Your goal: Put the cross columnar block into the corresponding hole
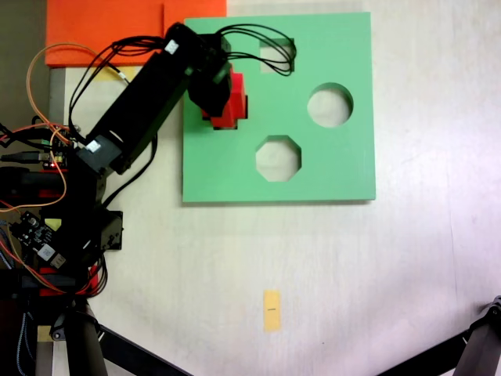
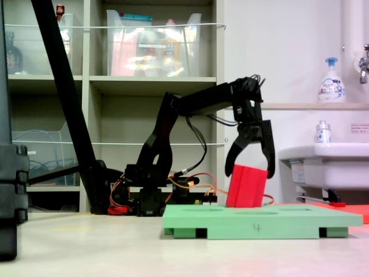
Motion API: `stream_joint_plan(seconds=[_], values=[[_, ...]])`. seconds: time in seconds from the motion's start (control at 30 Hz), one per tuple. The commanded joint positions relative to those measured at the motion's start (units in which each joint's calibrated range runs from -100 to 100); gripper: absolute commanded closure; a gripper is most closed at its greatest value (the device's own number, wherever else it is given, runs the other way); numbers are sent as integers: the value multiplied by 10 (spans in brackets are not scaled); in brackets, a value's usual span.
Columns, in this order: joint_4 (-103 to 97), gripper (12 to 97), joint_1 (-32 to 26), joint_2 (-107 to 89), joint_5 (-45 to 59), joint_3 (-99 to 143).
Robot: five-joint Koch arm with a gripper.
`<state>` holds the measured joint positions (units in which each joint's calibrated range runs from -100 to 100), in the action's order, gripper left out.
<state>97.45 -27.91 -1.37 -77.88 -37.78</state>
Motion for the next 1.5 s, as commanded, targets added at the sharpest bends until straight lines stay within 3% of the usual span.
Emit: stream_joint_plan(seconds=[0.0,0.4,0.57,0.67,0.83,1.13,1.47], values=[[-2,710,0,0,-2,-43],[-2,662,0,64,-1,-38],[-2,568,-1,97,-1,-38],[5,556,-2,96,-1,-36],[21,356,-3,47,0,-37],[25,311,3,-113,35,-39],[25,319,74,-423,330,-61]])
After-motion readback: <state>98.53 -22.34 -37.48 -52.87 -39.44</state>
